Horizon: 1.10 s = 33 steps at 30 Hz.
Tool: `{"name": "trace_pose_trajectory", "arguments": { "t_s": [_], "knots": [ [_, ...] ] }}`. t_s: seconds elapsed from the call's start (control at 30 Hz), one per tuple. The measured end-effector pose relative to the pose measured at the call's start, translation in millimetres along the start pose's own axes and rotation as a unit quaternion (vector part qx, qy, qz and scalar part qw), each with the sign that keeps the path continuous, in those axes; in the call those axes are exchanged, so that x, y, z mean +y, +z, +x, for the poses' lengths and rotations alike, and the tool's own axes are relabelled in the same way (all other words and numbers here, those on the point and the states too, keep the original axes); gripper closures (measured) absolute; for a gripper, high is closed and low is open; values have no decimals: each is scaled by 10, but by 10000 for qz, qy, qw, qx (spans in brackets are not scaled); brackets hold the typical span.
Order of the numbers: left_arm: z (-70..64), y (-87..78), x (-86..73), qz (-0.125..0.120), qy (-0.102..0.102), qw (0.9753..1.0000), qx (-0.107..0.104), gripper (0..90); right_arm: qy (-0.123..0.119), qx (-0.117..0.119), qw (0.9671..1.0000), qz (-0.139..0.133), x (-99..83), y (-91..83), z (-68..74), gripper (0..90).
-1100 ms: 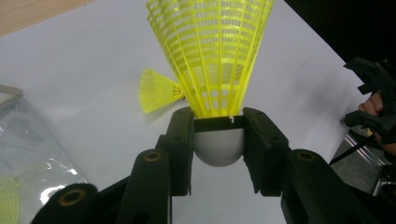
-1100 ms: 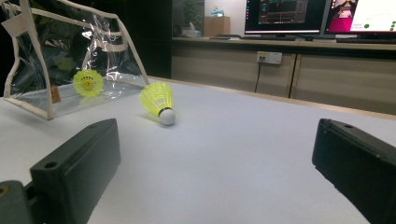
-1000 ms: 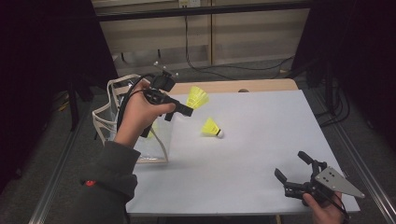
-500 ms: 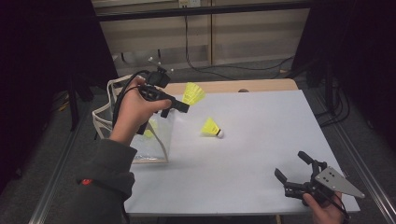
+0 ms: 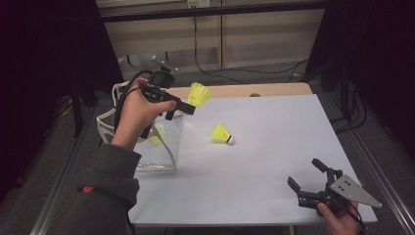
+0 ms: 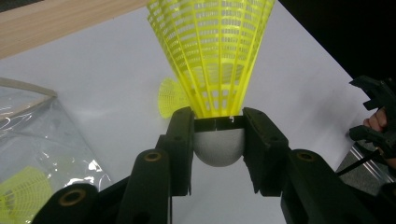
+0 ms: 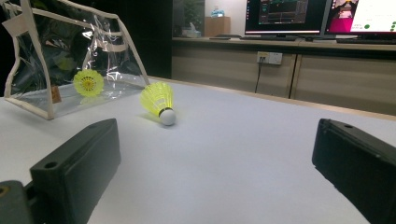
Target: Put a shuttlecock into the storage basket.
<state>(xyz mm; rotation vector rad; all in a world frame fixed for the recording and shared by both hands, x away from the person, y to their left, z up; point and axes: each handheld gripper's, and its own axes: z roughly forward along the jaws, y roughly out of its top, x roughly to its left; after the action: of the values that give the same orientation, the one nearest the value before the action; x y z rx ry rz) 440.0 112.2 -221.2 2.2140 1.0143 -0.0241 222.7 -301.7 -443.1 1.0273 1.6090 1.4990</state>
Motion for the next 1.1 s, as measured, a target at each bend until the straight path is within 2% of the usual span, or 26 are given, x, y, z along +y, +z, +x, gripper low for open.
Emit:
{"name": "trace_pose_trajectory", "arguments": {
  "t_s": [0.5, 0.53, 1.1],
  "knots": [
    [40, -82, 11, -37, -29, 9999, 125, 648, -40, 10, 10000, -1, -4, 6, 0, 10],
    [38, -84, 12, -68, -82, 9999, 127, 648, -41, 13, 10000, -4, -5, 6, -1, 10],
    [151, -195, 9, -173, -219, 9992, 283, 647, -33, 8, 10000, -1, -5, 5, -1, 10]
  ]
}}
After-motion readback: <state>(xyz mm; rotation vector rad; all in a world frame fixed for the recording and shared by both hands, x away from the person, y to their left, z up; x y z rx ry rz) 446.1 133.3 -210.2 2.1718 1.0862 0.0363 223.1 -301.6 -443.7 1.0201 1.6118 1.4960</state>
